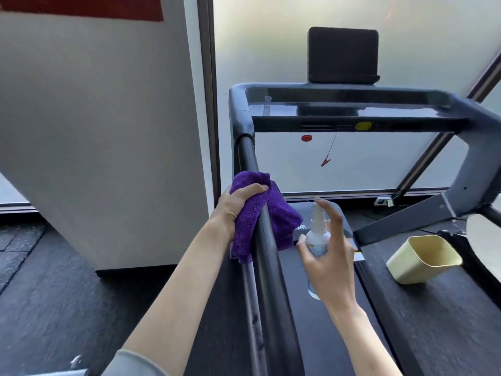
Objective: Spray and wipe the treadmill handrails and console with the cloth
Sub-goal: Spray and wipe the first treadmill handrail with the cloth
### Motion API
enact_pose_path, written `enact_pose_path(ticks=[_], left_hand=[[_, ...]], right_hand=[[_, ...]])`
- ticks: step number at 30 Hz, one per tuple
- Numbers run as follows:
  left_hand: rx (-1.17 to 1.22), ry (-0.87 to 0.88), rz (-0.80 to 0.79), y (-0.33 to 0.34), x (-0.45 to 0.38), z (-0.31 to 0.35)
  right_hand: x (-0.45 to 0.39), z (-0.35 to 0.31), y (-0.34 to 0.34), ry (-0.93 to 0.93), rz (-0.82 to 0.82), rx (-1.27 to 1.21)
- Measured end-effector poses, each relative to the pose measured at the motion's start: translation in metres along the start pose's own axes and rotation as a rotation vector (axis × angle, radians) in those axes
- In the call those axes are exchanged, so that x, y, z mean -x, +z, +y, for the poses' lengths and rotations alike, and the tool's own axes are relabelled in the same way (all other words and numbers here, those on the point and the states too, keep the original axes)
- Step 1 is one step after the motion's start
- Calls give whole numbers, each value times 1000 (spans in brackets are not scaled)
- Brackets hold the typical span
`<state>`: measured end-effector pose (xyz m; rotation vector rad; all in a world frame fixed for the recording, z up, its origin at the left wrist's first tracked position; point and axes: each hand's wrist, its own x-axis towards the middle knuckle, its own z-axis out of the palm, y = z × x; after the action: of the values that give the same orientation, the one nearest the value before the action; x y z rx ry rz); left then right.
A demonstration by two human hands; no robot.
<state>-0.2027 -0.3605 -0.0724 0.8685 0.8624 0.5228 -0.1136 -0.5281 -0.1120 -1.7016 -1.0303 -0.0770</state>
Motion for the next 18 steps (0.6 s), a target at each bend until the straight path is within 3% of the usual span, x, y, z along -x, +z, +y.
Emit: enact_pose_path(ticks=[10, 18], left_hand=[[-46, 18, 75, 4, -91, 59], [-79, -41, 89, 4, -87, 55]], right_hand=[[-63, -2, 51, 35, 30, 53], [-56, -17, 48, 98, 67, -20]])
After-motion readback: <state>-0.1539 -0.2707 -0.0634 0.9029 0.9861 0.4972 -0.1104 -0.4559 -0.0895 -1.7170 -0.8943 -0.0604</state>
